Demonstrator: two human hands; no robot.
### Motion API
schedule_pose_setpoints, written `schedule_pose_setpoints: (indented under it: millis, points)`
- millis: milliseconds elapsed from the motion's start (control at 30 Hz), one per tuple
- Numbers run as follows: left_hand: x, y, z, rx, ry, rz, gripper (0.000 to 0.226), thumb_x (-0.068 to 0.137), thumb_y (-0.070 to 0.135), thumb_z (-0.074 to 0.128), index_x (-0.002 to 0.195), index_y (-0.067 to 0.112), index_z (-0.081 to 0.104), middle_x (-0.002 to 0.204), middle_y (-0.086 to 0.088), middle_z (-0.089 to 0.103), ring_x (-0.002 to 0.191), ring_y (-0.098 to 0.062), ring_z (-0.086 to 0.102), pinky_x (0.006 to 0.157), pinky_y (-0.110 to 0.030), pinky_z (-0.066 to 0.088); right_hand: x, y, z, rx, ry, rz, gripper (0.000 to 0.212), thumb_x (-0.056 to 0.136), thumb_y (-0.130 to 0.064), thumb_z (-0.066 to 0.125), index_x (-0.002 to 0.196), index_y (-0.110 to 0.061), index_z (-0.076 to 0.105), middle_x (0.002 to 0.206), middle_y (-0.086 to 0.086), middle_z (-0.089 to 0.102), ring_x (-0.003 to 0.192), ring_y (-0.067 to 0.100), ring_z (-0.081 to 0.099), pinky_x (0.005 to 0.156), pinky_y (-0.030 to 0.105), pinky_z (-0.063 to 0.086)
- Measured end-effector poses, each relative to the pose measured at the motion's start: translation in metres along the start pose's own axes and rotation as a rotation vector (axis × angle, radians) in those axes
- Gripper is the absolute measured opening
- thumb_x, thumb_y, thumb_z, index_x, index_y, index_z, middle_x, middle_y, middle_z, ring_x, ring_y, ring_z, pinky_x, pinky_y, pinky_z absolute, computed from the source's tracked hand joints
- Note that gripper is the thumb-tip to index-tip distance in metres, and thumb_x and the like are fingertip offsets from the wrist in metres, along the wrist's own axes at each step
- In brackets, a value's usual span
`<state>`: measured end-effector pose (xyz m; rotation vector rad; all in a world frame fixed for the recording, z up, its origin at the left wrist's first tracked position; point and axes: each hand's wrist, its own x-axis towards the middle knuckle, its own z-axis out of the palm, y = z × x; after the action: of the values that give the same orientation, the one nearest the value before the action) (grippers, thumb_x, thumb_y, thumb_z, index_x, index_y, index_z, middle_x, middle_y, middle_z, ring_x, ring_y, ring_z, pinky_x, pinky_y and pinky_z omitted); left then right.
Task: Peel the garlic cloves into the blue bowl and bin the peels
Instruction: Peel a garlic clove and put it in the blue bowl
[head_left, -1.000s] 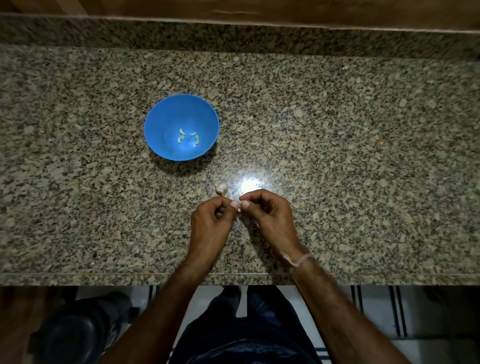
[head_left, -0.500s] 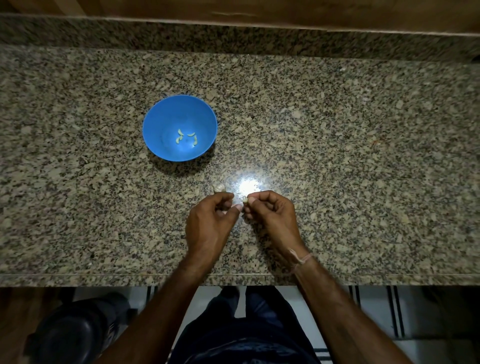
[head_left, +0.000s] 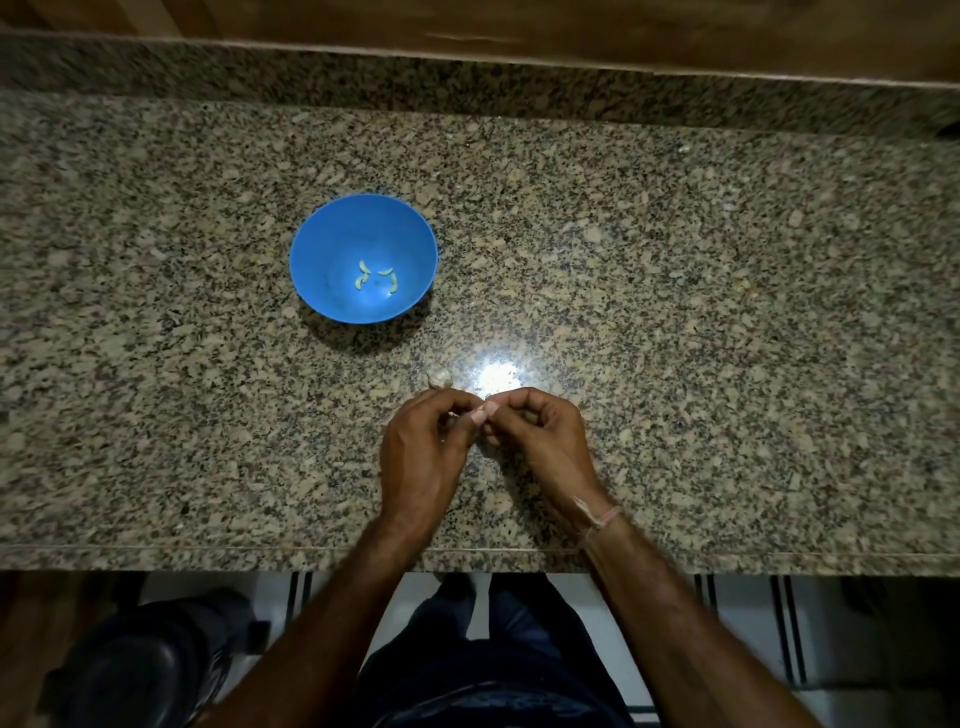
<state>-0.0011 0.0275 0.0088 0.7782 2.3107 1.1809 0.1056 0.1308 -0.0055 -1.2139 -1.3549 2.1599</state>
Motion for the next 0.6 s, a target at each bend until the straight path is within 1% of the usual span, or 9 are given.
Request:
schedule_pose_setpoints:
  millis: [67,133,233,300,333,400,500,533,600]
  points:
    - [-0.001,-0.001,-0.001,0.005,0.017,-0.033,0.010,0.095,0.034,0.072,0.094,0.026,0.076,0.090,0.015,0.072,0.084,0.000,0.064,0.069,-0.027,0.052,0.000,0.000,0.001,-0.037,-0.020,-0.003,0.013,0.096,-0.007,0.073,0.105,0.002,0.074,0.099,0.027,0.075,0.086,0.033,0.070,0.089,0.054,0.059]
    - [-0.003,-0.003,-0.005,-0.006,0.033,-0.065,0.006,0.095,0.031,0.071,0.093,0.026,0.075,0.086,0.014,0.071,0.081,0.001,0.064,0.067,-0.026,0.052,-0.002,0.001,0.002,-0.050,-0.018,-0.007,0.011,0.097,-0.004,0.070,0.107,0.001,0.074,0.099,0.026,0.075,0.087,0.032,0.072,0.088,0.050,0.061]
    - [-0.006,-0.007,-0.010,-0.061,0.042,-0.129,0.008,0.095,0.026,0.071,0.096,0.024,0.078,0.088,0.014,0.074,0.083,0.001,0.067,0.073,-0.028,0.057,-0.003,0.004,0.001,-0.117,0.021,-0.060,0.014,0.097,-0.004,0.070,0.110,-0.007,0.076,0.101,0.017,0.078,0.092,0.028,0.074,0.088,0.046,0.062]
    - [-0.008,-0.010,-0.011,-0.093,0.034,-0.158,0.009,0.095,0.024,0.071,0.097,0.023,0.080,0.088,0.014,0.075,0.083,0.002,0.068,0.075,-0.026,0.058,-0.003,0.003,0.001,-0.185,0.005,-0.102,0.016,0.097,-0.007,0.072,0.111,-0.010,0.078,0.104,0.008,0.079,0.098,0.024,0.075,0.091,0.044,0.062]
    - [-0.009,-0.011,-0.011,-0.106,0.027,-0.169,0.009,0.095,0.025,0.072,0.097,0.022,0.080,0.087,0.013,0.076,0.083,0.001,0.069,0.075,-0.026,0.058,-0.002,0.003,0.003,-0.219,-0.018,-0.121,0.016,0.096,-0.008,0.073,0.110,-0.011,0.078,0.105,0.006,0.079,0.101,0.024,0.075,0.093,0.044,0.062]
    - [-0.009,-0.009,-0.009,-0.152,0.011,-0.209,0.009,0.094,0.026,0.073,0.093,0.022,0.080,0.084,0.011,0.076,0.081,-0.001,0.071,0.073,-0.025,0.057,-0.001,0.004,0.007,-0.274,-0.052,-0.143,0.013,0.094,-0.010,0.076,0.106,-0.010,0.079,0.101,0.007,0.080,0.100,0.027,0.076,0.094,0.048,0.061]
    - [-0.008,-0.008,-0.008,-0.288,0.005,-0.299,0.013,0.091,0.025,0.077,0.081,0.018,0.079,0.077,0.004,0.076,0.077,-0.009,0.073,0.066,-0.017,0.053,-0.001,0.007,0.010,-0.287,-0.054,-0.148,0.008,0.093,-0.011,0.077,0.100,-0.009,0.079,0.098,0.008,0.079,0.097,0.030,0.076,0.093,0.055,0.060]
    - [-0.008,-0.007,-0.009,-0.318,0.001,-0.311,0.014,0.091,0.025,0.078,0.079,0.016,0.078,0.076,0.002,0.076,0.076,-0.012,0.073,0.066,-0.016,0.053,-0.001,0.008,0.009,-0.300,-0.049,-0.154,0.008,0.093,-0.012,0.076,0.100,-0.010,0.079,0.098,0.007,0.080,0.098,0.028,0.076,0.093,0.055,0.060]
    - [-0.006,-0.007,-0.007,-0.345,-0.013,-0.321,0.016,0.093,0.023,0.075,0.079,0.015,0.078,0.075,0.000,0.076,0.075,-0.014,0.073,0.067,-0.020,0.055,-0.003,0.009,0.008,-0.311,-0.040,-0.146,0.007,0.094,-0.012,0.076,0.101,-0.011,0.078,0.098,0.004,0.080,0.098,0.024,0.076,0.094,0.052,0.061]
